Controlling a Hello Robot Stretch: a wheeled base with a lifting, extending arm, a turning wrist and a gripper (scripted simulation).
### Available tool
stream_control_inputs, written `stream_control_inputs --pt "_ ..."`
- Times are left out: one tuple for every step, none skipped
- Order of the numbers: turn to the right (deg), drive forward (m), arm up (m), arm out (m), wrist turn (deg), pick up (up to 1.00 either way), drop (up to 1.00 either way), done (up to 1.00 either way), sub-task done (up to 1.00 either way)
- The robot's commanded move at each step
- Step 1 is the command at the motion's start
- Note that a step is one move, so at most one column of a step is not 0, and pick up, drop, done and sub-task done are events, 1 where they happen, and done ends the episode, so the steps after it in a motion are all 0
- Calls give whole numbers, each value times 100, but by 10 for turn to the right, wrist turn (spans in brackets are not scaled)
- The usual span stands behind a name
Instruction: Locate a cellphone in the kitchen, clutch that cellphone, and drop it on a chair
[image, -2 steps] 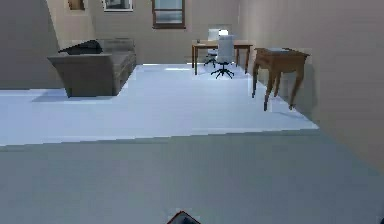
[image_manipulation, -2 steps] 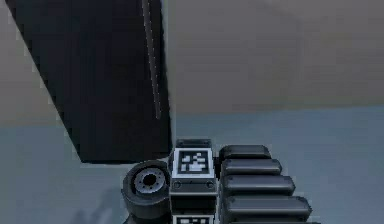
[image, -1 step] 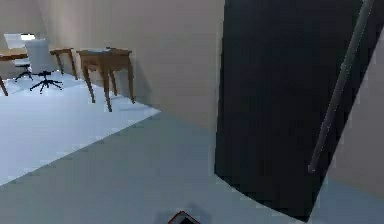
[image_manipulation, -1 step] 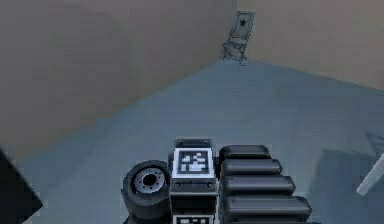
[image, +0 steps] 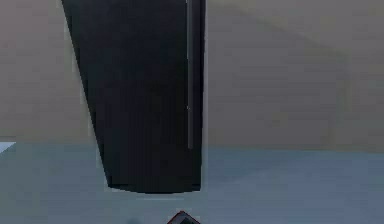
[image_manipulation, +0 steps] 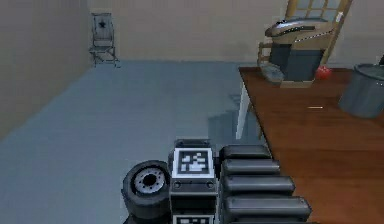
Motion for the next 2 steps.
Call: stream_control_inputs --pt "0 20 0 0 0 0 0 0 0" --pt "-240 0 0 0 0 0 0 0 0"
